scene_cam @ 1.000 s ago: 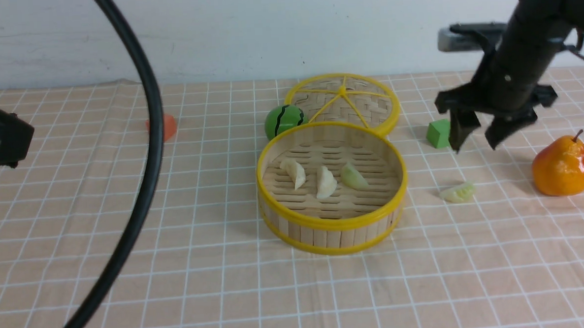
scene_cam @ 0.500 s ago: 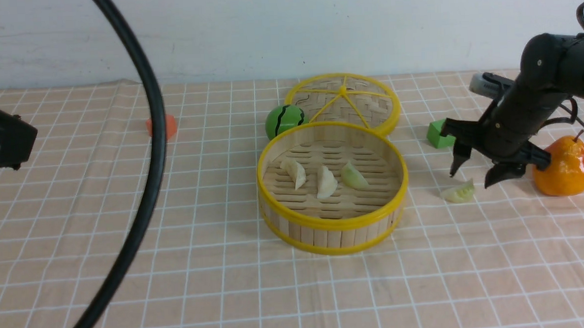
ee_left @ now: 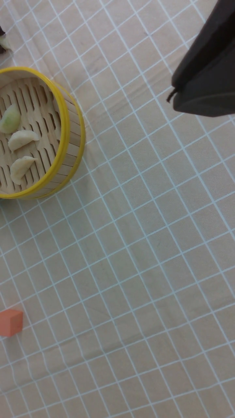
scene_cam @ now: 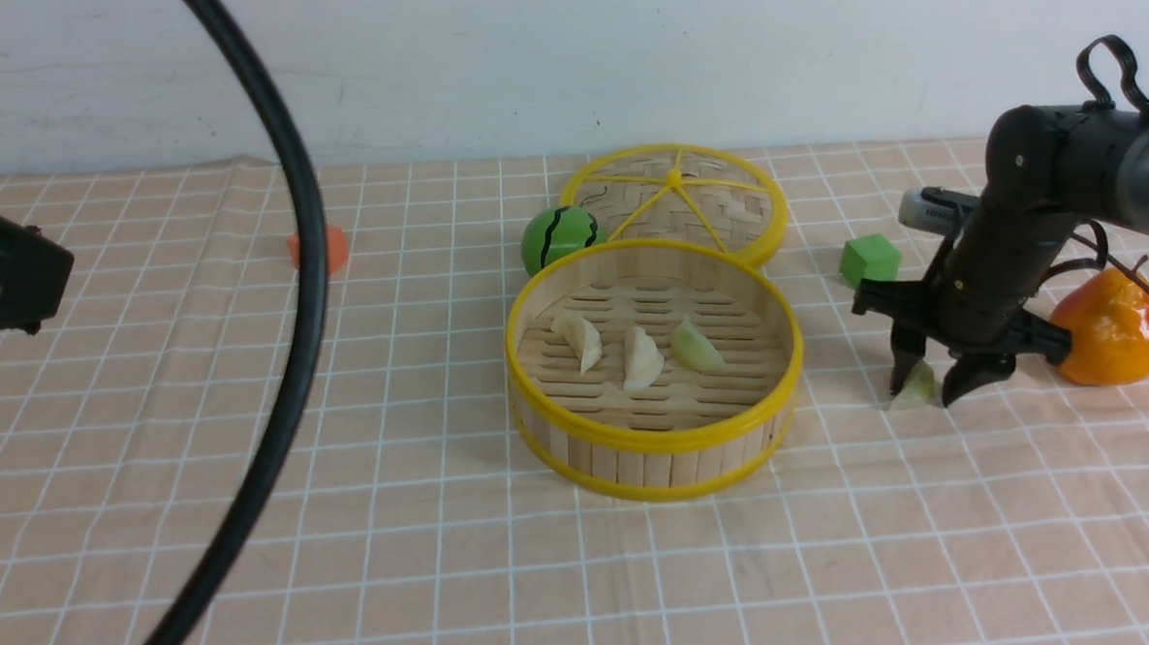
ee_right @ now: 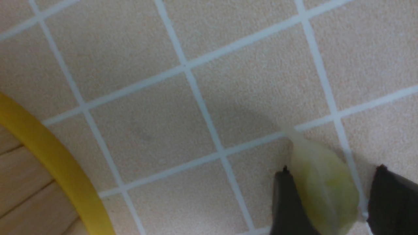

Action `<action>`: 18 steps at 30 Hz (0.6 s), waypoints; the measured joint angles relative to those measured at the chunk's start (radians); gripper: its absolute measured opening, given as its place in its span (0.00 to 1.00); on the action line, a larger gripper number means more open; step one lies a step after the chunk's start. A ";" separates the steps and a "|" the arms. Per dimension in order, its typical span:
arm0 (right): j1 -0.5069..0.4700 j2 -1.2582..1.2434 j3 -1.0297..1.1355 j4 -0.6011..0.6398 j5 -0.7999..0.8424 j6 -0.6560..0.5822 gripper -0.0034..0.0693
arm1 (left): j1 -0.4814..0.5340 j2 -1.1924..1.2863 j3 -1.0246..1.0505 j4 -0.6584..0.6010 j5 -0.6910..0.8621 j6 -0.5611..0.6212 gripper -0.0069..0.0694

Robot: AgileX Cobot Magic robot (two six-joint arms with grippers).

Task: Put the dumplings into the steamer on the table with the brown tablecloth.
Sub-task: 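Reach for and grasp a dumpling lying on the table beside the steamer, then place the dumpling in the bamboo steamer basket with the right gripper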

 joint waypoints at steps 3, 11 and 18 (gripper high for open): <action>0.000 0.001 0.000 -0.002 0.000 0.000 0.45 | 0.000 0.000 0.000 -0.005 0.000 0.000 0.09; 0.006 -0.011 0.000 0.002 0.030 -0.079 0.34 | 0.000 0.000 0.000 -0.019 0.000 0.000 0.09; 0.134 -0.145 -0.106 0.087 0.114 -0.388 0.34 | 0.000 0.000 0.000 -0.042 0.000 0.000 0.10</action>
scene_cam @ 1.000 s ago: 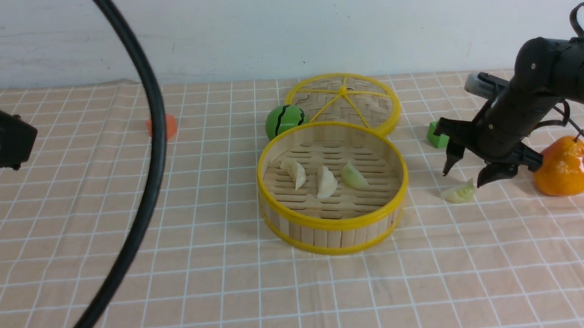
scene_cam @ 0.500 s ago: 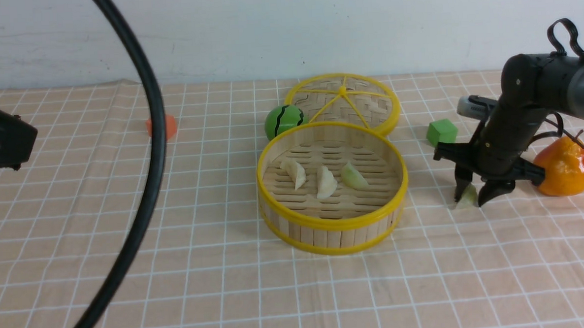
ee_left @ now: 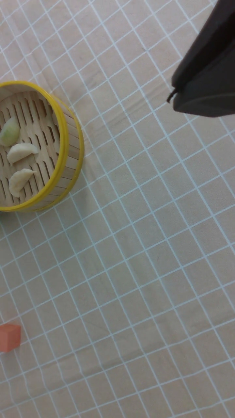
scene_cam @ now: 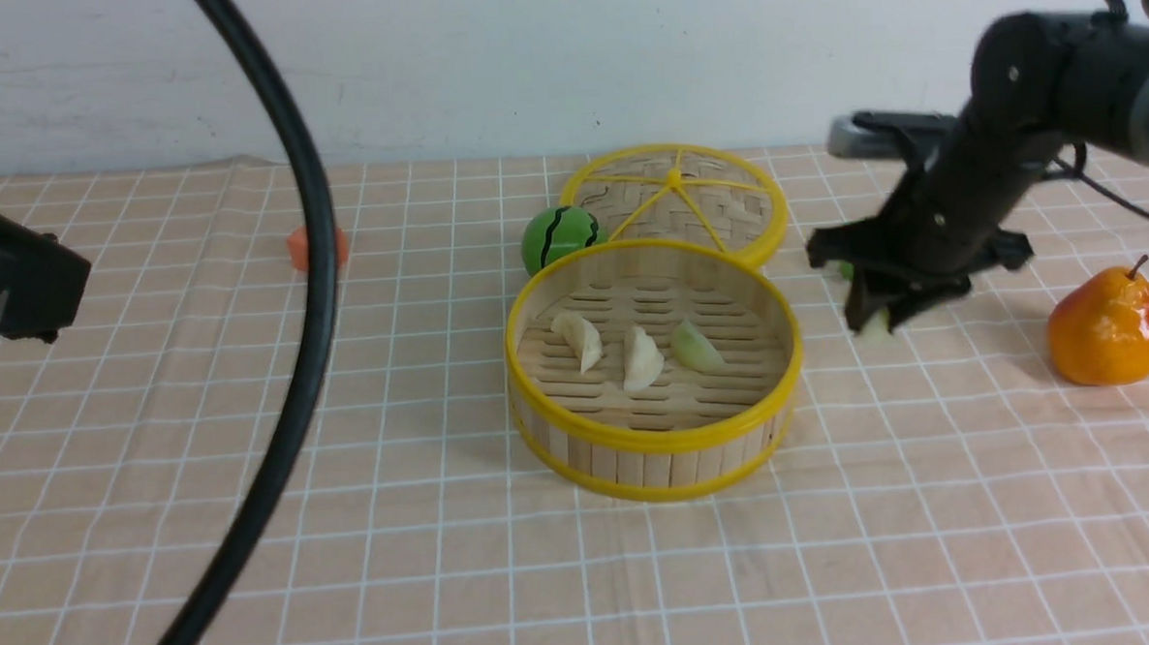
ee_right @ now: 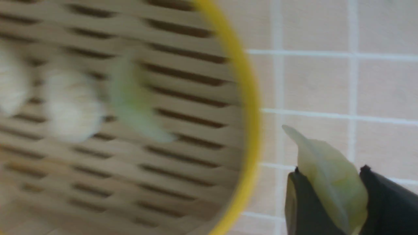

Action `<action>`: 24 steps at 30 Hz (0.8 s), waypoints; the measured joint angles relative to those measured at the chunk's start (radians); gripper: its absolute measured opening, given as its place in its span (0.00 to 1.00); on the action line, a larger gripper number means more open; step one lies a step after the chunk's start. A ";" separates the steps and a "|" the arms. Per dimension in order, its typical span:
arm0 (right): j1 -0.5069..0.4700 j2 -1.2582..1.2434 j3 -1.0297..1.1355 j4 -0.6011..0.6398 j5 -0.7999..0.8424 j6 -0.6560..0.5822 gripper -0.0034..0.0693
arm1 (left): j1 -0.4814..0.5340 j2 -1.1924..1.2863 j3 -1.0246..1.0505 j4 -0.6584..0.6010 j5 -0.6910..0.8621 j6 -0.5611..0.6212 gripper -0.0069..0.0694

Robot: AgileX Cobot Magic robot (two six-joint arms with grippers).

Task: Put the dumplings into the steamer on the table with the brown tablecloth.
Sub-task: 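Place the dumpling in the bamboo steamer basket with the right gripper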

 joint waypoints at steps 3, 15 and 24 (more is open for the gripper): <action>0.072 -0.011 -0.055 0.016 0.039 -0.060 0.34 | 0.000 0.000 0.000 -0.003 0.000 0.000 0.10; 0.300 0.130 -0.086 -0.159 0.032 -0.067 0.34 | 0.000 0.000 0.000 -0.004 0.000 0.003 0.11; 0.299 0.153 -0.086 -0.190 0.022 -0.005 0.68 | 0.000 -0.013 0.013 -0.004 0.000 0.006 0.11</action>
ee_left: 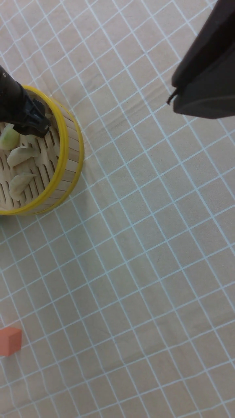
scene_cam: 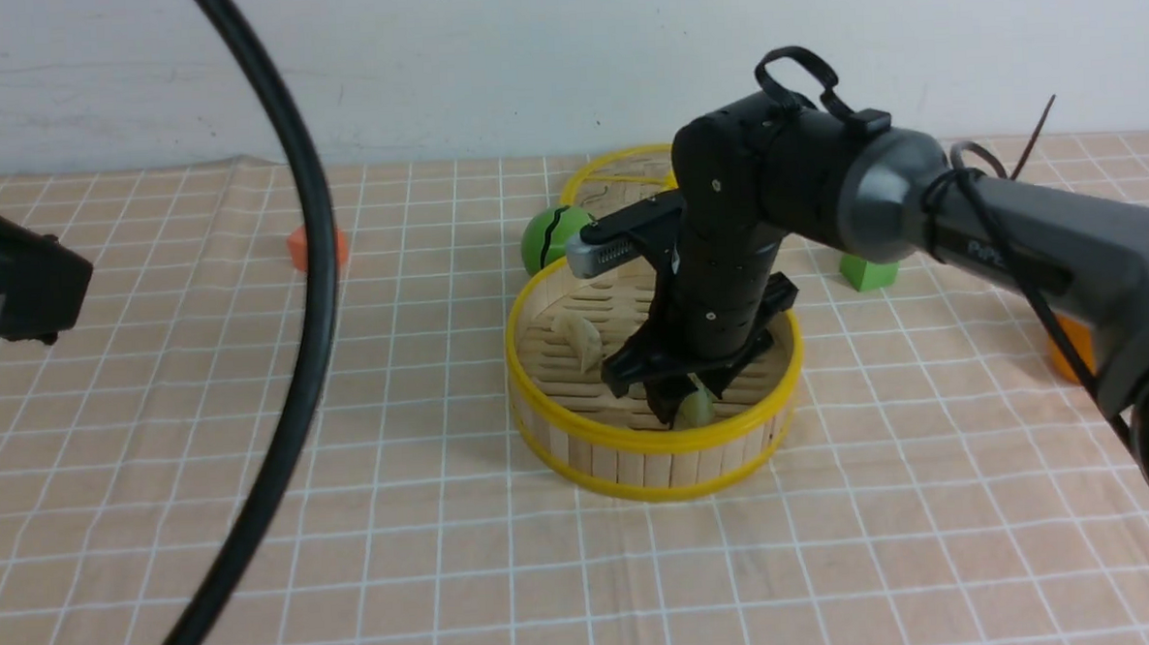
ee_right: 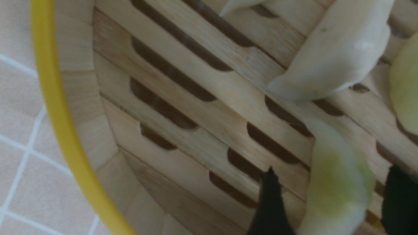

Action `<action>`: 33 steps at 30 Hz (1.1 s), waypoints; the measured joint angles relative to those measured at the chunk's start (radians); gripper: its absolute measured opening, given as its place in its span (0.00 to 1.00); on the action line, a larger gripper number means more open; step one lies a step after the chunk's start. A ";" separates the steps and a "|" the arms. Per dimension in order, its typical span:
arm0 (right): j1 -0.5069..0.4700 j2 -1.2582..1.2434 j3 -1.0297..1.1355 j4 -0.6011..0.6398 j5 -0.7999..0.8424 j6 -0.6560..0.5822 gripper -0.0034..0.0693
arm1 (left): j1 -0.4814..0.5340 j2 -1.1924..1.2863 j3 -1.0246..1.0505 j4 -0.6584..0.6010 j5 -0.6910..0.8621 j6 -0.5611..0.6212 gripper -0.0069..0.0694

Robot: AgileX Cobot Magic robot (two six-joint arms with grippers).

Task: Put the dumplings into the steamer on the table with the brown tablecloth.

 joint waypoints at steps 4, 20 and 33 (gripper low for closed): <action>0.000 -0.068 0.000 0.014 0.021 -0.010 0.77 | 0.000 -0.065 0.112 0.010 0.000 -0.008 0.11; 0.000 -0.750 0.332 0.088 -0.095 -0.126 0.27 | 0.000 -0.716 0.818 0.164 -0.347 -0.431 0.13; 0.000 -1.398 1.024 0.387 -0.628 -0.397 0.02 | 0.000 -0.838 0.889 0.248 -0.433 -0.445 0.14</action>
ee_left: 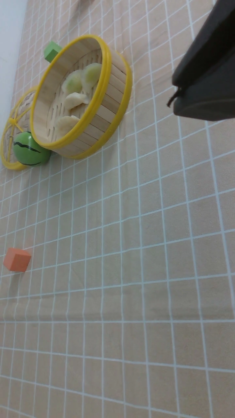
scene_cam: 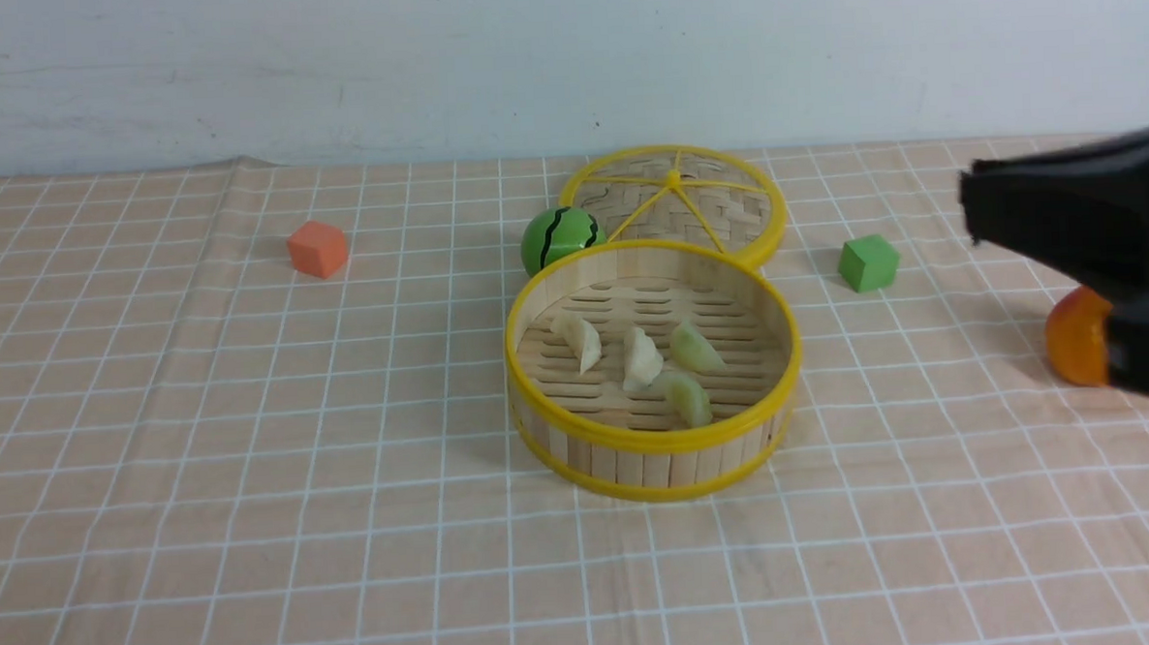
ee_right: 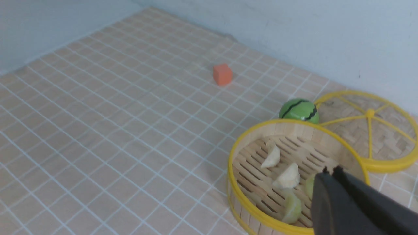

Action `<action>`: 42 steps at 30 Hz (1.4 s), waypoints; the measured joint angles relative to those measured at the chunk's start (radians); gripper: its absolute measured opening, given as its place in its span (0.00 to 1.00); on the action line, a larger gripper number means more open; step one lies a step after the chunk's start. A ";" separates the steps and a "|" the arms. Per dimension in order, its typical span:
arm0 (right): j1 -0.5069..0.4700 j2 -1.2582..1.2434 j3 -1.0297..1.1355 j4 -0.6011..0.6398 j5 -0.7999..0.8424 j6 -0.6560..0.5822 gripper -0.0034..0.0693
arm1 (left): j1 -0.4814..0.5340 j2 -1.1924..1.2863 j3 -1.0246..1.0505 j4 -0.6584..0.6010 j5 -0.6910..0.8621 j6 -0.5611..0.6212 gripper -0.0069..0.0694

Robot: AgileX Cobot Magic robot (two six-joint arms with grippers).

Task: Put the dumplings into the steamer on the table with the brown tablecloth.

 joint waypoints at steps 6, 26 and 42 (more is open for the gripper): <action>0.000 -0.194 0.104 0.039 -0.010 -0.011 0.02 | 0.000 0.000 0.001 0.000 -0.001 -0.001 0.14; 0.000 -0.284 0.116 -0.035 0.047 0.000 0.04 | 0.000 0.000 0.002 -0.001 -0.002 -0.001 0.16; -0.404 -0.706 0.795 -0.422 -0.172 0.570 0.04 | 0.000 0.000 0.002 -0.002 -0.002 -0.001 0.17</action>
